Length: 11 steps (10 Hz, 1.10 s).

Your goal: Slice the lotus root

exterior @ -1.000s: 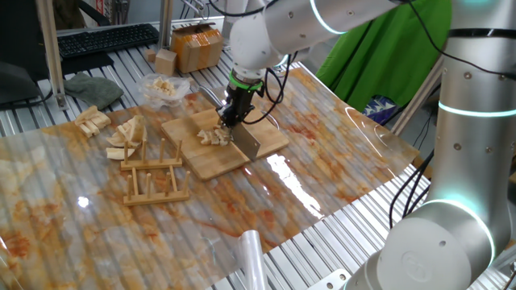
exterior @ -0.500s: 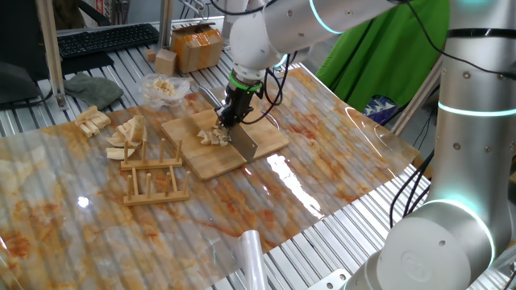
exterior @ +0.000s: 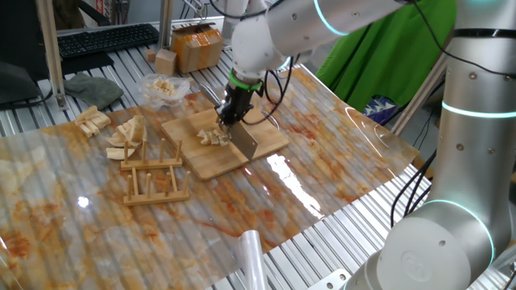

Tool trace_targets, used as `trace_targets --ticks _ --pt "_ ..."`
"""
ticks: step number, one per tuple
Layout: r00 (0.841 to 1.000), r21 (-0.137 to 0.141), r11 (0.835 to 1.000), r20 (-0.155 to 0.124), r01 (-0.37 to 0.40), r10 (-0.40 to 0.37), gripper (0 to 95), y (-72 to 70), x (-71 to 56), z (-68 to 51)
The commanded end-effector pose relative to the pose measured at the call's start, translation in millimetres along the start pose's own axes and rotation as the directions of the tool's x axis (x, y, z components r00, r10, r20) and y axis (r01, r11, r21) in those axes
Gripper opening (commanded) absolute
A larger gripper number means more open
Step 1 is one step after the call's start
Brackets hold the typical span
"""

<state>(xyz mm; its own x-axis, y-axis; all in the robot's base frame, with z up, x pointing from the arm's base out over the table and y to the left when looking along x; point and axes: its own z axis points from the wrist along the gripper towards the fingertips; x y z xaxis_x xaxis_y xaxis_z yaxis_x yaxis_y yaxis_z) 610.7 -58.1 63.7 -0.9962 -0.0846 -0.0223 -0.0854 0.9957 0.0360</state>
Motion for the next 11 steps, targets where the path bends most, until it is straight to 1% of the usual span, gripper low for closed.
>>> trace_targets --ticks 1,3,5,9,11 --pt "1.0 0.024 1.0 -0.025 0.005 -0.004 0.0 -2.2 -0.4 -4.9" --pt "0.999 0.028 0.999 -0.03 0.017 -0.017 0.0 -5.6 -0.1 -9.6" --pt "0.999 0.027 0.999 -0.03 0.038 -0.037 0.0 -12.9 -0.1 -13.0" --pt "0.999 0.028 0.999 -0.025 0.045 -0.045 0.0 -15.9 2.1 -12.0" --pt "0.999 0.026 0.999 -0.028 0.048 -0.047 0.0 -17.6 5.2 -10.2"
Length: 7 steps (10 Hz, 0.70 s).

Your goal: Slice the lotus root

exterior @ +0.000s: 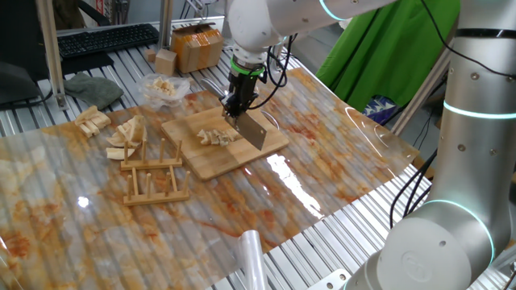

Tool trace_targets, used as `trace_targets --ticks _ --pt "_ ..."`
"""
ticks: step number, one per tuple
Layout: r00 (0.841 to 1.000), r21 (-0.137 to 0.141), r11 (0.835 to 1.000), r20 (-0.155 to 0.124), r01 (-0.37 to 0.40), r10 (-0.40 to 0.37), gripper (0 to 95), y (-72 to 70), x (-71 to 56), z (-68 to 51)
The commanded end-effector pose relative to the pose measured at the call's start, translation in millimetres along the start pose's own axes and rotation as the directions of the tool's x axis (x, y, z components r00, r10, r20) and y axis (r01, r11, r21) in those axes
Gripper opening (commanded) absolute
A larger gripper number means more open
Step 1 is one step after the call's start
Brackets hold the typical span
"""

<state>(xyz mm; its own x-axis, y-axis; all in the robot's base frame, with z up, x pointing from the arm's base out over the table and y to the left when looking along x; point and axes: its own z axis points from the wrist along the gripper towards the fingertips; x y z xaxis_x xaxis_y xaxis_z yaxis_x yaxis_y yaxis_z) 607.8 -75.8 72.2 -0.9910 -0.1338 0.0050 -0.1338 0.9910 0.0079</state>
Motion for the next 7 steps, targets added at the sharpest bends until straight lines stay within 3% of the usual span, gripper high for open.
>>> trace_targets --ticks 1,3,5,6,7 --pt "1.0 -0.007 1.0 0.002 -0.003 0.003 0.0 -0.8 4.1 2.8" --pt "1.0 -0.012 1.0 0.009 -0.004 0.004 0.0 0.6 6.2 14.6" --pt "0.998 -0.04 0.999 0.068 -0.007 0.01 0.0 3.3 3.8 50.6" --pt "0.998 -0.036 0.999 0.063 -0.008 0.011 0.0 3.5 2.5 50.1" --pt "0.999 -0.063 0.998 0.048 -0.017 0.02 0.0 5.6 2.5 45.7"
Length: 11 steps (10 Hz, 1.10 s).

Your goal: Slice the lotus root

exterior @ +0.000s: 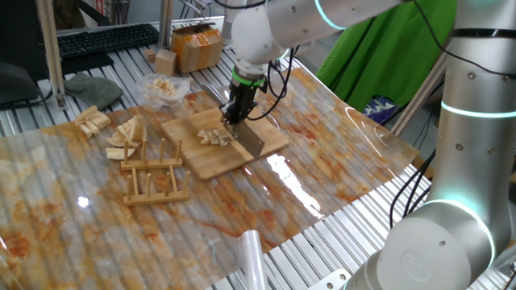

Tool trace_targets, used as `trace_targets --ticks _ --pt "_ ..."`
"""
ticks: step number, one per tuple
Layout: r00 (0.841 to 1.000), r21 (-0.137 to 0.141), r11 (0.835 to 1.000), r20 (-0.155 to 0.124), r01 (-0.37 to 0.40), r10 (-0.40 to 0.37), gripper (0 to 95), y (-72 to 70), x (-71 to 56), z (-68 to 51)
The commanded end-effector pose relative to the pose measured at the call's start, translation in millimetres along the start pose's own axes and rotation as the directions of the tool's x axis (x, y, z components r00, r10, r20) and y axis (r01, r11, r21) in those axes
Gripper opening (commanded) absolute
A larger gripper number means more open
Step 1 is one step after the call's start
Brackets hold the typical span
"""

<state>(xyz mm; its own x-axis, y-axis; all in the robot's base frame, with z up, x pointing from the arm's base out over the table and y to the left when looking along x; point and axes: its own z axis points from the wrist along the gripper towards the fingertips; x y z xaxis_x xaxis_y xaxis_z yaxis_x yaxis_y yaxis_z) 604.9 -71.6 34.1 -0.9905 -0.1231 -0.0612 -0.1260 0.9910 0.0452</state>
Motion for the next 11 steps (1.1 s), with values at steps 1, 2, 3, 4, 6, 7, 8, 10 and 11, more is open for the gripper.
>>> trace_targets --ticks 1,2,3,4,6,7,8,10,11 --pt "1.0 -0.006 1.0 -0.021 -0.014 0.014 0.0 2.4 -0.5 2.5" --pt "0.999 -0.003 1.0 -0.028 -0.015 0.015 0.0 2.6 -1.0 -1.4" --pt "0.999 0.002 1.0 -0.034 -0.015 0.015 0.0 2.6 -1.1 -2.8" --pt "0.999 -0.001 1.0 -0.034 -0.024 0.024 0.0 2.7 -1.1 -2.7" --pt "0.999 0.005 1.0 -0.042 -0.026 0.027 0.0 3.4 -0.9 -10.7" --pt "0.999 0.017 1.0 -0.047 -0.024 0.024 0.0 3.1 -0.7 -16.8" --pt "0.998 0.021 1.0 -0.051 -0.023 0.024 0.0 2.7 -0.5 -21.6" --pt "0.998 0.026 0.999 -0.06 -0.024 0.025 0.0 1.9 0.0 -28.9" --pt "0.998 0.028 0.999 -0.064 -0.02 0.022 0.0 1.3 0.4 -33.2"
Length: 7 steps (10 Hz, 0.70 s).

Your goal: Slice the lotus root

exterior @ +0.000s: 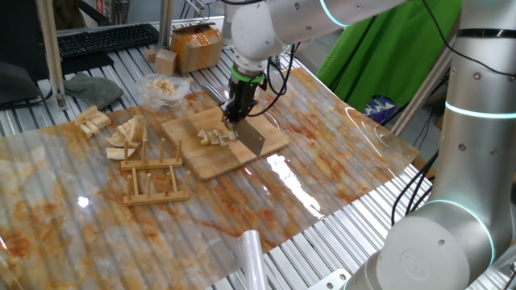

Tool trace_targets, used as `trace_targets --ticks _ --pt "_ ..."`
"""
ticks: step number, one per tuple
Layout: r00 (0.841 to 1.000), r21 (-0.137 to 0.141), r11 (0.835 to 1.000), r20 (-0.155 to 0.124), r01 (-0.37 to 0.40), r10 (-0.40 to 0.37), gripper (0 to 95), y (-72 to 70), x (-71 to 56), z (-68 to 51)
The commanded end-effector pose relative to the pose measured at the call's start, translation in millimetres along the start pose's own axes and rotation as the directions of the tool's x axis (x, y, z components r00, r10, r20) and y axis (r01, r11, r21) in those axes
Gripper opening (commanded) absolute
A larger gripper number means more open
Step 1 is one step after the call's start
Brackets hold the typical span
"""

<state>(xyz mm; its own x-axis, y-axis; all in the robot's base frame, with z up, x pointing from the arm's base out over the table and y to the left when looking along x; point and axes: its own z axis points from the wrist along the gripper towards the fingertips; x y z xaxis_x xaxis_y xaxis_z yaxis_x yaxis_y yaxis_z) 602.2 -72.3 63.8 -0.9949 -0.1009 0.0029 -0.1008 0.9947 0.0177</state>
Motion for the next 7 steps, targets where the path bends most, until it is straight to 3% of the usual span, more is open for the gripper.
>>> trace_targets --ticks 1,7 --pt "1.0 0.003 1.0 0.001 0.009 -0.009 0.0 -0.8 0.1 -5.8" --pt "0.999 0.009 0.999 0.005 0.043 -0.043 0.0 -12.6 -1.4 -5.9"
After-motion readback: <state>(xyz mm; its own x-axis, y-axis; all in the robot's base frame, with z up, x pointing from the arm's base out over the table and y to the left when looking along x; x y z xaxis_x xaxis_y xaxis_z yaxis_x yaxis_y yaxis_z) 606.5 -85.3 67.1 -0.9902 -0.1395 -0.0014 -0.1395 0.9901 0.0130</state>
